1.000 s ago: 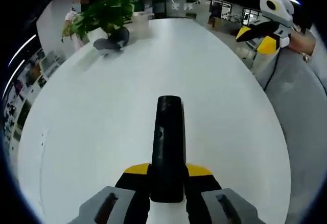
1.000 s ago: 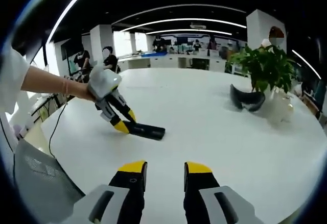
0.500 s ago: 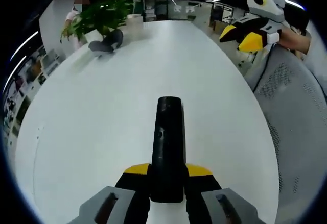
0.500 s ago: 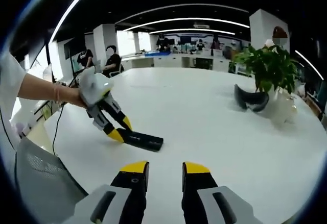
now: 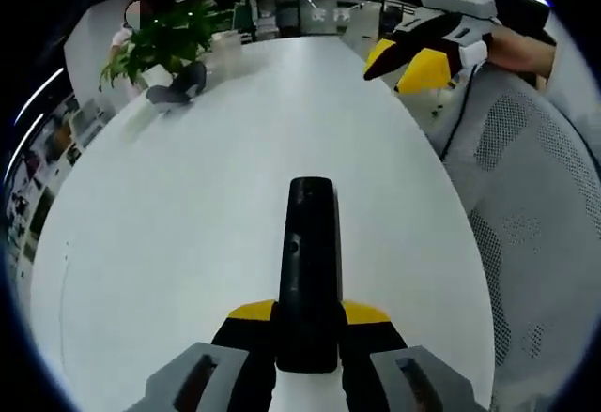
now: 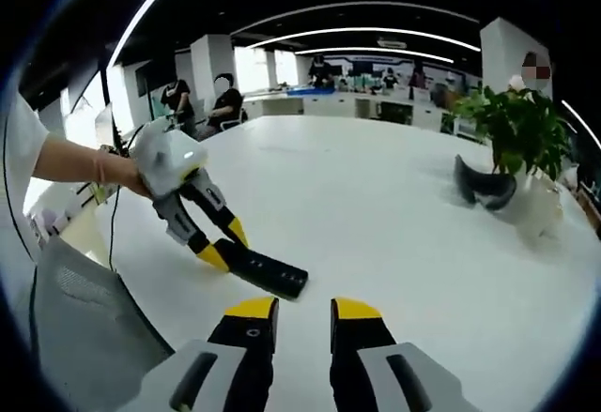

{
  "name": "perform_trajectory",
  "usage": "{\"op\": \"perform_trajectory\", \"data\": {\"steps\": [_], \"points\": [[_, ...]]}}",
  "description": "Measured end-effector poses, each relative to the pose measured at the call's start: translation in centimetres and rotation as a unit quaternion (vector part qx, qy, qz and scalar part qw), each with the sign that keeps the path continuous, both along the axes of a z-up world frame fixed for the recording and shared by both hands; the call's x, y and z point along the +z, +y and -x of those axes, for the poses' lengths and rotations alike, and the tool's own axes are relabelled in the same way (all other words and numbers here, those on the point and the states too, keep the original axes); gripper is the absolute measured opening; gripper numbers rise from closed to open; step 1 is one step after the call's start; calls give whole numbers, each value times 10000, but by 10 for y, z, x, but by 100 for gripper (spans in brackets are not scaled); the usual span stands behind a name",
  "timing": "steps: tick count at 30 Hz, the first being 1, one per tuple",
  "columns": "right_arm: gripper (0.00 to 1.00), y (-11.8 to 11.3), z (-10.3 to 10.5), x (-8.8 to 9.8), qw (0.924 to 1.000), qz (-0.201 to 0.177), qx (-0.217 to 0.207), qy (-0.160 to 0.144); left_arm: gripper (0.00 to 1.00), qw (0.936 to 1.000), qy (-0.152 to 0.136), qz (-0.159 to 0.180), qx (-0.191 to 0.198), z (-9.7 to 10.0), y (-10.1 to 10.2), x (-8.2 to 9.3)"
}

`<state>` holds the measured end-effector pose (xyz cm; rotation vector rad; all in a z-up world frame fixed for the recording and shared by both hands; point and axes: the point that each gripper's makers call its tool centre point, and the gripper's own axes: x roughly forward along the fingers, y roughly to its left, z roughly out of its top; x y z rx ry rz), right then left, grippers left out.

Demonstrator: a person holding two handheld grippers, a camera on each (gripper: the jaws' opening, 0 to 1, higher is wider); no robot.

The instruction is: Press the specified remote control buttons in sequence, fully releasing each button before pressing the next.

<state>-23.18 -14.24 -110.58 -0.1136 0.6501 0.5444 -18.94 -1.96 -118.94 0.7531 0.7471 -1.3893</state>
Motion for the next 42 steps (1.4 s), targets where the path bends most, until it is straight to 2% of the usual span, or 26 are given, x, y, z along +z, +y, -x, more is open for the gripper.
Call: {"op": "perform_trajectory", "data": {"steps": [14, 24, 33, 37, 42], "points": [[17, 20, 11, -20, 9953, 327, 851, 332, 24, 9997, 215, 60, -1, 40, 1, 0], [13, 34, 22, -37, 9845, 613, 1527, 615, 24, 9998, 161, -14, -123, 63, 2, -1], [6, 46, 40, -56, 9650, 881, 2265, 987, 24, 9997, 128, -112, -178, 79, 4, -1], [7, 49, 45, -61, 9575, 1039, 2490, 1018, 24, 9997, 172, -117, -131, 83, 4, -1], [3, 49, 48, -65, 9452, 1333, 2796, 1035, 24, 9998, 187, -98, -55, 88, 5, -1]]}}
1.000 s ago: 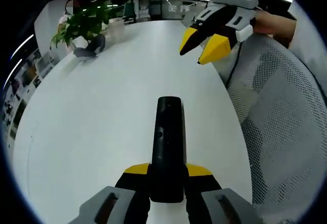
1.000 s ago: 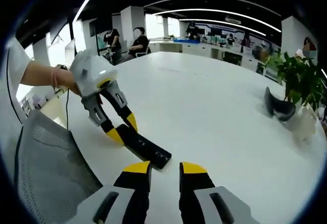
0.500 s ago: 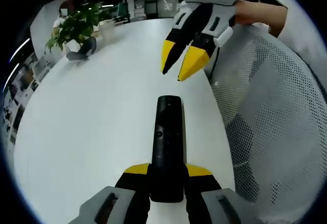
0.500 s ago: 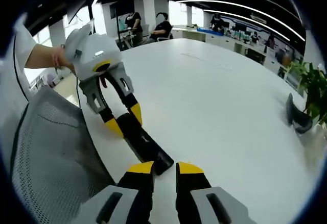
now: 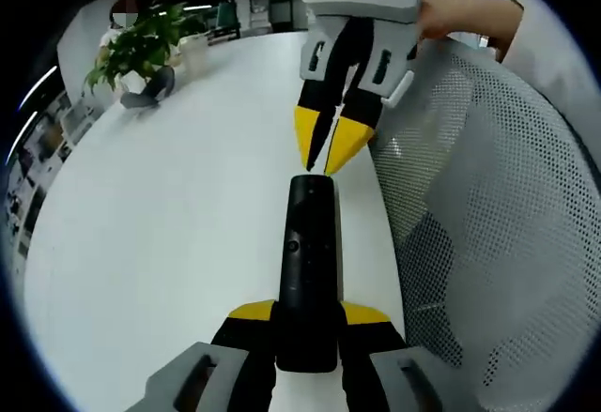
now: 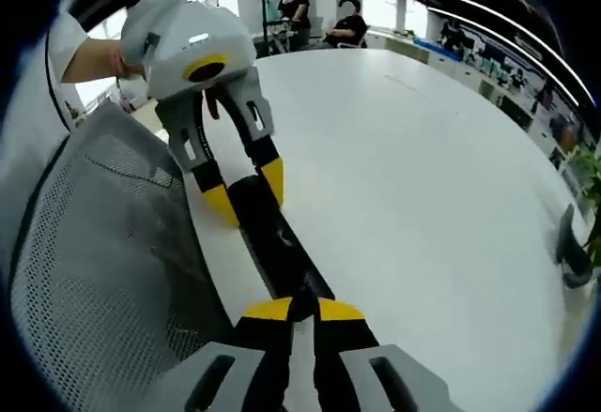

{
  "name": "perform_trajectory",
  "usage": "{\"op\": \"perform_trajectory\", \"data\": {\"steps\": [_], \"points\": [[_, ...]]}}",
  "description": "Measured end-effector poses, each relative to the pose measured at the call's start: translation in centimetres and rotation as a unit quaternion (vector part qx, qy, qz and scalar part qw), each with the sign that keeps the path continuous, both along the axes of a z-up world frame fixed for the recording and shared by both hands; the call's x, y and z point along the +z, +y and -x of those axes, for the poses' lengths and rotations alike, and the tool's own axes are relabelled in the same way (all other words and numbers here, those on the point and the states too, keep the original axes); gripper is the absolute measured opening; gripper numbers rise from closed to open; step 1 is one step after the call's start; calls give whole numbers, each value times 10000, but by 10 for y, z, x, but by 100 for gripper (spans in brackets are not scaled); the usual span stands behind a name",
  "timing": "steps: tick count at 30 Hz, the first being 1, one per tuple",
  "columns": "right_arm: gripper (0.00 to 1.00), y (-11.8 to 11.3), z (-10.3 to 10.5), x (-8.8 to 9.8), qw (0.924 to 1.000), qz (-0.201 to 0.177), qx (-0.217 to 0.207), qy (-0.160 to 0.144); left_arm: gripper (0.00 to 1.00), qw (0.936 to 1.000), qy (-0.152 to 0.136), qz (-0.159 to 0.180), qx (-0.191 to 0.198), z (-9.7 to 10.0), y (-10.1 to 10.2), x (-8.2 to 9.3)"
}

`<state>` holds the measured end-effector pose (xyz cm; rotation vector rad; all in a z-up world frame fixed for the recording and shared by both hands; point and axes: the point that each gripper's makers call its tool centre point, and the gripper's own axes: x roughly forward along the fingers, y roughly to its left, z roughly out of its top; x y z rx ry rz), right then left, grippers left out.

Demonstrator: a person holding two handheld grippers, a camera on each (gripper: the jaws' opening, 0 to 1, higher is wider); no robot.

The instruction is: Press the specified remote control buttons in sequence, fully releasing each button before pressing the next.

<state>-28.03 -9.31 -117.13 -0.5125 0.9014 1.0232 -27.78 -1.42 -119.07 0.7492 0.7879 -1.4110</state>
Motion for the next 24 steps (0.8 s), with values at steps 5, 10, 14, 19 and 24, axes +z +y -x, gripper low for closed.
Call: {"op": "perform_trajectory", "data": {"steps": [5, 10, 14, 19, 24], "points": [[0, 1, 2, -2, 9992, 179, 346, -17, 24, 10000, -19, -21, 10, 5, 0, 0], [0, 0, 5, -7, 9972, 383, 635, 25, 24, 10000, -15, -12, 54, 6, 0, 0], [0, -2, 5, -9, 9959, 502, 755, 18, 24, 10000, -1, -9, 42, 6, 0, 0], [0, -2, 4, -9, 9948, 553, 861, 28, 24, 10000, -27, 17, 76, 6, 0, 0], [0, -1, 4, -9, 9937, 606, 945, 67, 24, 10000, -19, -14, 75, 6, 1, 0]]}}
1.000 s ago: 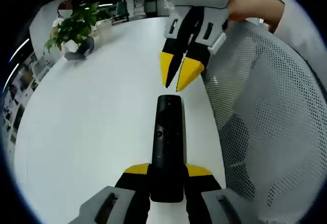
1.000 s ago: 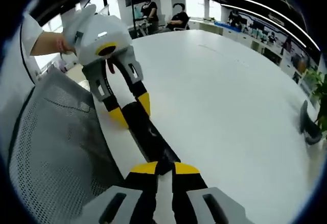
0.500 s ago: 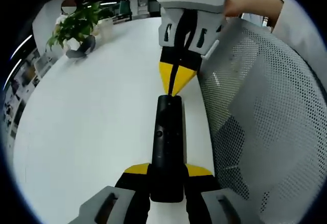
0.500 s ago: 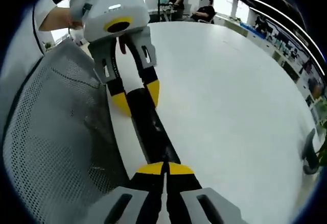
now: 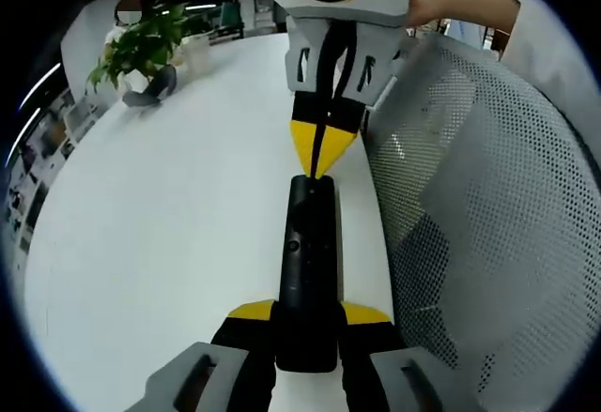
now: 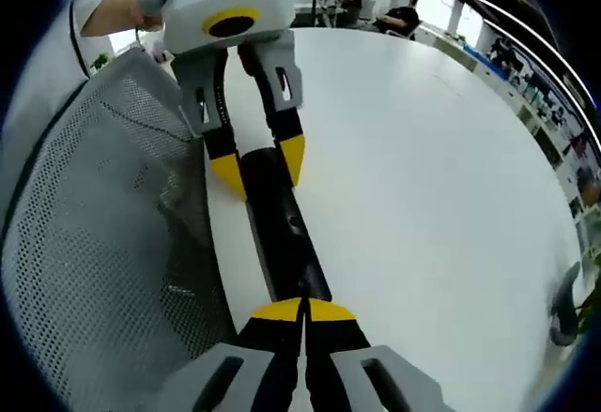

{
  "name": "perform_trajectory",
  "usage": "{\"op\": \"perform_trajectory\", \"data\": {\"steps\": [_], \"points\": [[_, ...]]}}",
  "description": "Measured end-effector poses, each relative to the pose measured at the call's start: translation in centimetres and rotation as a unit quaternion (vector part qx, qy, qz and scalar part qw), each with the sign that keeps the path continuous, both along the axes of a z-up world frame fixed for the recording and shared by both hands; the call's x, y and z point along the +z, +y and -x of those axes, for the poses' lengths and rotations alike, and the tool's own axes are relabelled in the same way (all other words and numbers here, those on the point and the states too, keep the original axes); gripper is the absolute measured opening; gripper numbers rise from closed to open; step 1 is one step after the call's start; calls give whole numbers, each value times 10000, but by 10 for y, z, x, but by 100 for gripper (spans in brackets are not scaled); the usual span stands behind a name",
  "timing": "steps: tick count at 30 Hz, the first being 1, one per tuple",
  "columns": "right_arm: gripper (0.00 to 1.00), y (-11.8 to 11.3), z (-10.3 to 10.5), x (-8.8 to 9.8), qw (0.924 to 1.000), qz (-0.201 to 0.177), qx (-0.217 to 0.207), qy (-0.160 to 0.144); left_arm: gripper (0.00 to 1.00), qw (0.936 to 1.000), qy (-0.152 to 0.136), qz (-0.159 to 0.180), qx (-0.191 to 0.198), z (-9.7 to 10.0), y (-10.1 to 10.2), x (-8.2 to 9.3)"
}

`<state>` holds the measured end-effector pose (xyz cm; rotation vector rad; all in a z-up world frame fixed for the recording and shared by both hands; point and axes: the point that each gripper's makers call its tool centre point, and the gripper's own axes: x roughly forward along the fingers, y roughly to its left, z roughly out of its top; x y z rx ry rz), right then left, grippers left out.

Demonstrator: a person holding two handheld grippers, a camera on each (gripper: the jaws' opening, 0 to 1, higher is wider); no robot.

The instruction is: Press the specified remote control buttons in sequence, fully releasing each button before pressing the next.

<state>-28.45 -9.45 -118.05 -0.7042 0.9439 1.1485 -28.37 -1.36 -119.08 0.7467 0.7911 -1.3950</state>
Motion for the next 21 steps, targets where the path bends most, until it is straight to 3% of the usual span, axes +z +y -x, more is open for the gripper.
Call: {"op": "perform_trajectory", "data": {"steps": [3, 6, 11, 14, 17, 21], "points": [[0, 1, -2, -1, 9999, 71, -18, 78, 24, 10000, -6, -10, -16, 0, 0, 0], [0, 1, -3, -1, 9990, 199, -217, 342, 24, 10000, -17, 50, -21, 0, 0, 0], [0, 1, -4, -2, 9988, 283, -220, 340, 24, 10000, -36, 39, -35, 0, -1, 0], [0, 4, -9, -1, 9979, -13, -613, 189, 24, 10000, -26, -11, -42, 0, -1, 0], [0, 3, -8, 0, 9941, -308, -1009, 241, 24, 10000, -25, -34, -45, 0, 0, 0], [0, 2, -6, 2, 9961, -255, -834, 146, 24, 10000, -31, -81, -24, 0, 0, 0]]}}
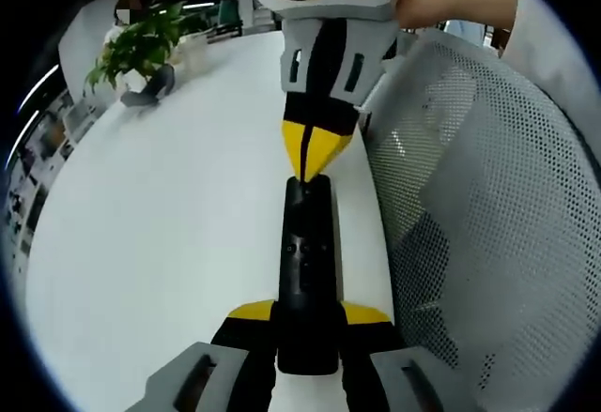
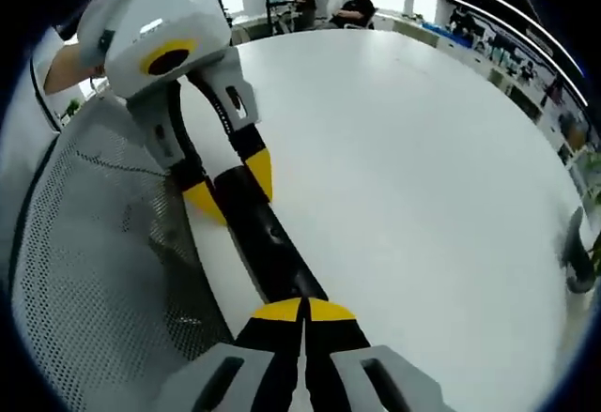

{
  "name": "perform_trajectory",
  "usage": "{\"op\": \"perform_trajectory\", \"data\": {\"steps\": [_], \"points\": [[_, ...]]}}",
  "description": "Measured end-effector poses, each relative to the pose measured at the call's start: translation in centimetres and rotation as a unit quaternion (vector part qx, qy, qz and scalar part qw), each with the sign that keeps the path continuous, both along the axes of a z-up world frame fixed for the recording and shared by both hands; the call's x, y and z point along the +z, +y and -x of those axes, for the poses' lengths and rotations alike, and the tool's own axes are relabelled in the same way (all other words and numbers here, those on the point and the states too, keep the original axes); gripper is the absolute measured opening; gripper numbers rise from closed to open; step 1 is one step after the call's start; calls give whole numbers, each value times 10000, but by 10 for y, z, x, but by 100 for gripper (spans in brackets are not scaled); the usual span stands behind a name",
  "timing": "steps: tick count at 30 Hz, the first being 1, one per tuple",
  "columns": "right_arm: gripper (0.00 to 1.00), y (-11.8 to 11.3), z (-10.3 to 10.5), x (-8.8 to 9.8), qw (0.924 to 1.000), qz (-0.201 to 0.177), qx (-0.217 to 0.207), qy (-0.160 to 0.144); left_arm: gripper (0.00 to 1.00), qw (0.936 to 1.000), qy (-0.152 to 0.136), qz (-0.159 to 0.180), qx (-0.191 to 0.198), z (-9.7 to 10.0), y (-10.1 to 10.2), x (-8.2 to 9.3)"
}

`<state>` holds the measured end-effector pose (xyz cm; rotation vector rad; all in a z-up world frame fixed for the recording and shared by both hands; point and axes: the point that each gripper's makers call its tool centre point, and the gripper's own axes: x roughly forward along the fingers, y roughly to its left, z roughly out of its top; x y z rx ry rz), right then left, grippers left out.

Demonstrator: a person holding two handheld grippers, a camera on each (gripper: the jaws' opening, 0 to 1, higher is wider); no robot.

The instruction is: Press the specified remote control buttons in sequence, fully releasing each button before pressing the next.

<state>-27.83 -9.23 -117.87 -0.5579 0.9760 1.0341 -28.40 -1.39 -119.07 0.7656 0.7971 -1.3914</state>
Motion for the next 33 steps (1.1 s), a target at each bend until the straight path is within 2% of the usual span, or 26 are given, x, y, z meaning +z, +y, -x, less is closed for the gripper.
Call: {"op": "perform_trajectory", "data": {"steps": [3, 8, 17, 19, 21, 22, 24, 26, 27, 29, 30, 32, 33], "points": [[0, 4, 0, 2, 9986, 123, 445, -257, 24, 10000, -3, -15, -31, 0, 0, 0], [0, 9, 3, 0, 9981, 100, 595, -115, 24, 10000, -7, -6, -42, 0, 0, 0], [0, 11, 2, -2, 9921, 333, 1175, -280, 24, 10000, -12, 13, -88, 0, 0, 0], [0, 11, 2, -2, 9874, 455, 1458, -418, 24, 9999, -2, -33, -116, 0, 0, 0], [0, 11, 2, -3, 9782, 652, 1876, -613, 24, 9998, -2, -82, -160, 0, 0, -1], [0, 12, 3, -3, 9700, 788, 2180, -739, 24, 9998, 0, -88, -174, 0, 0, 0], [0, 11, 3, -4, 9594, 979, 2517, -817, 24, 9998, 18, -83, -180, 0, 0, 0], [0, 12, 4, -5, 9457, 1210, 2892, -863, 24, 9998, 15, -70, -192, 0, 0, 0], [0, 12, 4, -6, 9434, 1281, 2943, -831, 24, 9998, 13, -67, -192, 0, 0, 0], [0, 13, 2, -6, 9474, 1293, 2855, -654, 24, 9998, 10, -71, -183, 0, 0, 0], [0, 12, 3, -7, 9536, 1212, 2716, -462, 24, 9998, 10, -73, -176, 0, 0, 0], [0, 12, 2, -6, 9636, 972, 2472, -285, 24, 9998, 7, -72, -164, 0, 0, 0], [0, 12, 1, -6, 9719, 759, 2220, -186, 24, 9999, 8, -68, -151, 0, 0, 0]]}}
